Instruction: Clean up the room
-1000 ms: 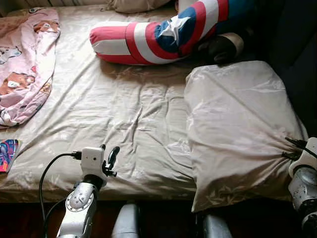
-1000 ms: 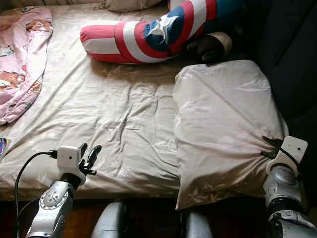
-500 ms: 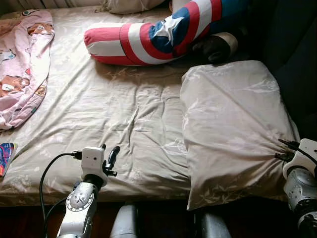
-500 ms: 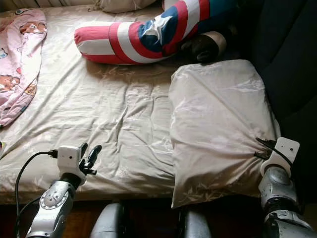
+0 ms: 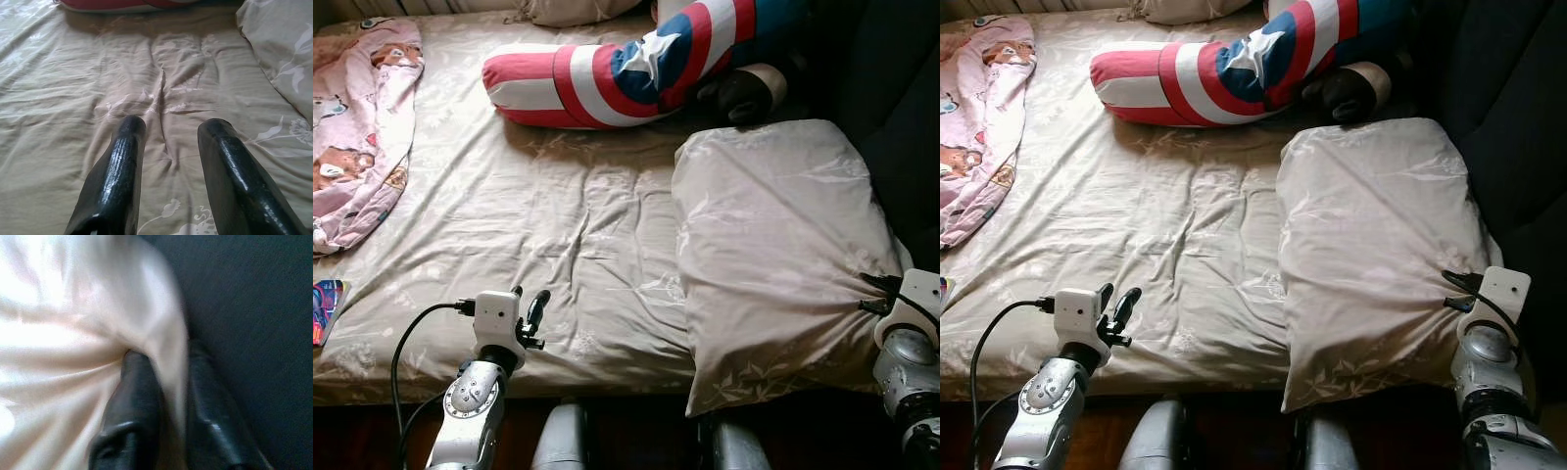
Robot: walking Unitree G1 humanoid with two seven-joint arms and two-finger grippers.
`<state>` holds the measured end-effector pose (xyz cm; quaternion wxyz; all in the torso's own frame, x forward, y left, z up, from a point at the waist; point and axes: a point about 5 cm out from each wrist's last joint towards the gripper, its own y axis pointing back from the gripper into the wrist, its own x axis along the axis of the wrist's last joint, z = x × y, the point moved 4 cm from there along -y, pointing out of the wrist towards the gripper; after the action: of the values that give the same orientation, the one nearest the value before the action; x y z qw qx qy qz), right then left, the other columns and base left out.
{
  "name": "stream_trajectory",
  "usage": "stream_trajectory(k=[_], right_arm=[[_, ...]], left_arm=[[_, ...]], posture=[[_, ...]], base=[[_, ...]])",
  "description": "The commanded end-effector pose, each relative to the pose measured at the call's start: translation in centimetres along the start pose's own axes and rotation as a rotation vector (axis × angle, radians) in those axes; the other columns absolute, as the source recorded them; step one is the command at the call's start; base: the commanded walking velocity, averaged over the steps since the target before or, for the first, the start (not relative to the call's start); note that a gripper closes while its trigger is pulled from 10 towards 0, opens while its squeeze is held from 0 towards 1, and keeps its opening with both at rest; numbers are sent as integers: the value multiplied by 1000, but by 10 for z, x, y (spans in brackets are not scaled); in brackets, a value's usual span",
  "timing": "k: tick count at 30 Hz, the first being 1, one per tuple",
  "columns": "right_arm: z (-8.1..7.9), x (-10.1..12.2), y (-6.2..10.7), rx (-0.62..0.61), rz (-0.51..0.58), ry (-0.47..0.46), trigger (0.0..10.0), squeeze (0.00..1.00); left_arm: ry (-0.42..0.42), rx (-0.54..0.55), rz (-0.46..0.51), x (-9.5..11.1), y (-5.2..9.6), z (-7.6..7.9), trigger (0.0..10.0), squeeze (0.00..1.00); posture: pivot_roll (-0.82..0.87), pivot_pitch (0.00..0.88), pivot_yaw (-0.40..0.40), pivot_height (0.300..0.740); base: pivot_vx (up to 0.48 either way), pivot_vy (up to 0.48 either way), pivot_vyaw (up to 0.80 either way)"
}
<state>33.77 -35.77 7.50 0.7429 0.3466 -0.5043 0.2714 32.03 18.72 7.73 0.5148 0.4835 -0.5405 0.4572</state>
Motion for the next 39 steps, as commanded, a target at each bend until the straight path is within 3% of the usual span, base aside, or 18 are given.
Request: stream_trajectory(k=[1,9,10,11,12,15,19,20,27,31,39], right_arm=[[8,19,-2,-27,95,35,10000,1000],[-8,35,3,45,210,19,10000,1000],[-22,41,8,116,257,-9,10000,718],[-36,43,13,194,281,-30,10000,263],[-52,43,19,280,292,-41,10000,0],[-94,31,41,495,298,-80,10000,0],[-109,12,51,557,236,-133,10000,0],[-115,-3,57,568,195,-142,10000,0],[-120,-41,69,566,73,-202,10000,0],[-120,-61,77,579,24,-172,10000,0],[-105,-89,82,547,-45,-162,10000,0]], left_arm=[[-20,-1,-37,-11,5,0,10000,0],[-19,0,-38,-11,6,-1,10000,0],[-13,5,-44,-13,5,-1,10000,0],[-3,13,-52,-16,6,-2,10000,0],[12,25,-62,-19,6,-4,10000,0],[68,74,-113,-35,9,-10,10000,0],[91,92,-139,-43,11,-12,10000,0],[97,97,-145,-45,13,-12,10000,0],[113,126,-163,-53,16,-19,10000,0],[127,139,-207,-66,21,-20,10000,0],[142,151,-302,-91,33,-19,10000,0]], posture=[[86,213,23,642],[83,213,21,642],[78,210,17,642],[78,210,17,642],[74,207,14,642],[59,199,3,642],[63,195,-3,642],[67,192,-9,647],[75,180,-14,692],[73,166,-16,722],[65,129,-22,740]], base=[[0,0,0],[0,0,0],[0,0,0],[0,0,0],[0,0,0],[0,0,0],[0,0,0],[0,0,0],[0,0,0],[0,0,0],[0,0,0]])
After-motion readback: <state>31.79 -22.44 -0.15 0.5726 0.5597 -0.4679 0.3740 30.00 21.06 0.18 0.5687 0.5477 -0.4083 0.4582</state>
